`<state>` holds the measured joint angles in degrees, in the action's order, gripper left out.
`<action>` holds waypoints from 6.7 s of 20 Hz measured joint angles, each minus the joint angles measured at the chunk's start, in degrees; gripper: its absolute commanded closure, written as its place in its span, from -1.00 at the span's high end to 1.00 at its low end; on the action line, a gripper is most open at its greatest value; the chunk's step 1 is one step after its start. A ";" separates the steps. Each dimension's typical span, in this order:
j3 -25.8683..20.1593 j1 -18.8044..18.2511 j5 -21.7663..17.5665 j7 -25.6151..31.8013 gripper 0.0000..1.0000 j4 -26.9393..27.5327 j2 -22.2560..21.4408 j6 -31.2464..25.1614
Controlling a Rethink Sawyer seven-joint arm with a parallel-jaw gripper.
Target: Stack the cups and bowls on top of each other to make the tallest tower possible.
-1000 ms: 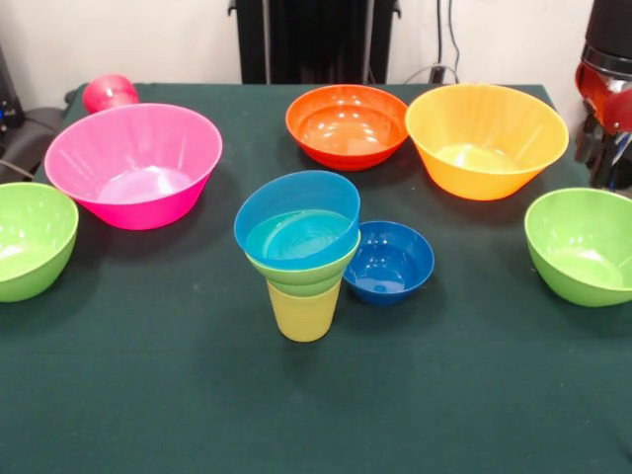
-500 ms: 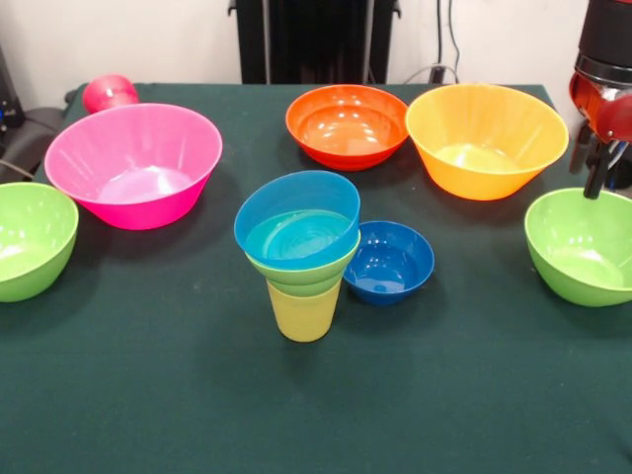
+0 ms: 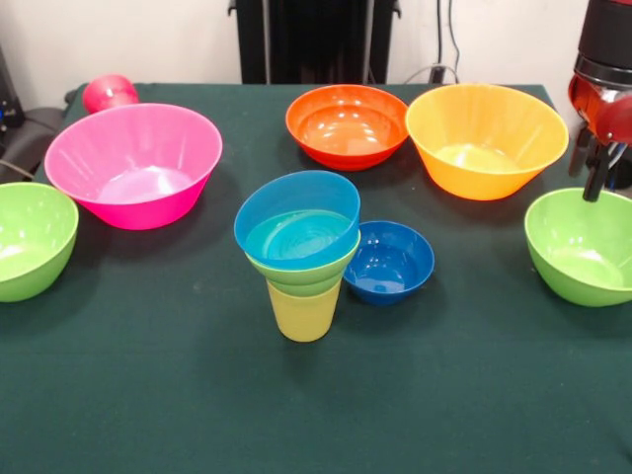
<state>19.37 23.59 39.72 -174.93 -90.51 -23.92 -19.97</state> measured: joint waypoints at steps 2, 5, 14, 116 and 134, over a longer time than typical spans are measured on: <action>-0.01 0.09 0.00 0.00 1.00 0.00 0.14 -0.01; 0.00 0.21 0.00 0.00 1.00 0.00 0.57 -0.01; -0.02 0.89 0.00 0.00 1.00 0.01 2.21 -0.01; -6.27 -8.35 -4.57 0.00 -1.00 1.40 4.82 12.16; -5.56 -7.42 -5.50 0.00 -1.00 1.51 5.37 10.90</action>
<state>13.81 16.17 34.22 -174.93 -89.00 -18.55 -9.07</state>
